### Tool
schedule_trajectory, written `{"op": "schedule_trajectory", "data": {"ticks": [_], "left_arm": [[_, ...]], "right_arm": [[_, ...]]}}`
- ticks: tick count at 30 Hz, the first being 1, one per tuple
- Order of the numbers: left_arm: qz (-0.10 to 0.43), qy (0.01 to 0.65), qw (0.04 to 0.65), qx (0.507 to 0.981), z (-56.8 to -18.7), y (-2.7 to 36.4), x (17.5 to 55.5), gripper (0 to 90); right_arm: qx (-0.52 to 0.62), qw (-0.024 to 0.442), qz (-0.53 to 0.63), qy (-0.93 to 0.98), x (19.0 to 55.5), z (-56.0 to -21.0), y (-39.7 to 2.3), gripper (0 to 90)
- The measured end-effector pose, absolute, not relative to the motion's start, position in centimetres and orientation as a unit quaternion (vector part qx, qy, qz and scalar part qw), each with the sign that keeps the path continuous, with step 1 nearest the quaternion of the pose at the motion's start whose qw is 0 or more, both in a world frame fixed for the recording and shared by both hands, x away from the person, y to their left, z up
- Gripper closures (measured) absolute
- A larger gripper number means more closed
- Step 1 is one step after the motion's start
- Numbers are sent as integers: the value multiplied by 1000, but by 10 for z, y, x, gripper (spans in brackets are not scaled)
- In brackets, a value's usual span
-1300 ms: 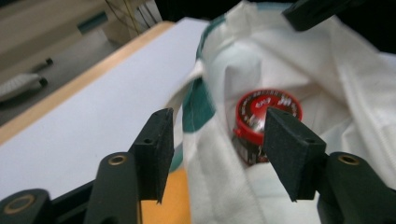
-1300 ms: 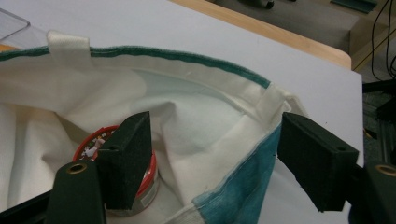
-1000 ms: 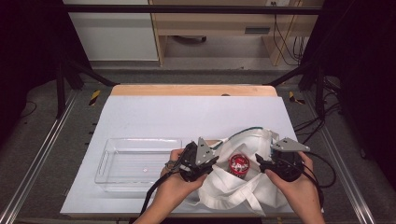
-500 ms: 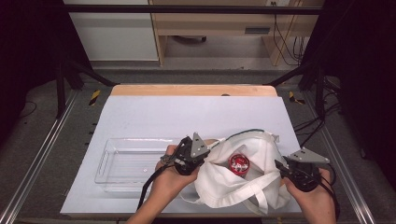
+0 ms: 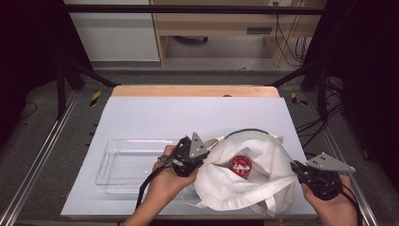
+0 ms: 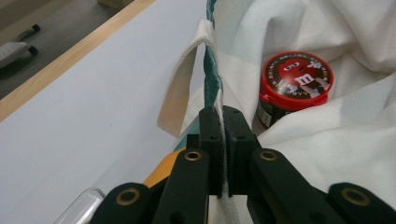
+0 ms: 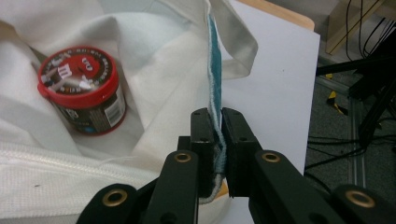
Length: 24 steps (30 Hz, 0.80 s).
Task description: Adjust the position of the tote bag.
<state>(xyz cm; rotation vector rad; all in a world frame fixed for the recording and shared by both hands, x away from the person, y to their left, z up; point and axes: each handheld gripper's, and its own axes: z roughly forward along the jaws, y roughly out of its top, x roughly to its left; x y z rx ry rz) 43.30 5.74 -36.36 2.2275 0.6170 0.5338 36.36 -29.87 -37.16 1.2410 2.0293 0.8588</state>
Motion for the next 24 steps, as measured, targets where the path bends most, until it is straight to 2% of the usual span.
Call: {"op": "schedule_trajectory", "data": {"ticks": [12, 24], "left_arm": [[196, 258, 333, 885, -380, 56, 451, 880], [188, 262, 308, 895, -389, 55, 455, 879]], "right_arm": [[497, 263, 316, 764, 378, -423, -316, 848], [506, 249, 322, 761, 385, -445, -325, 846]]}}
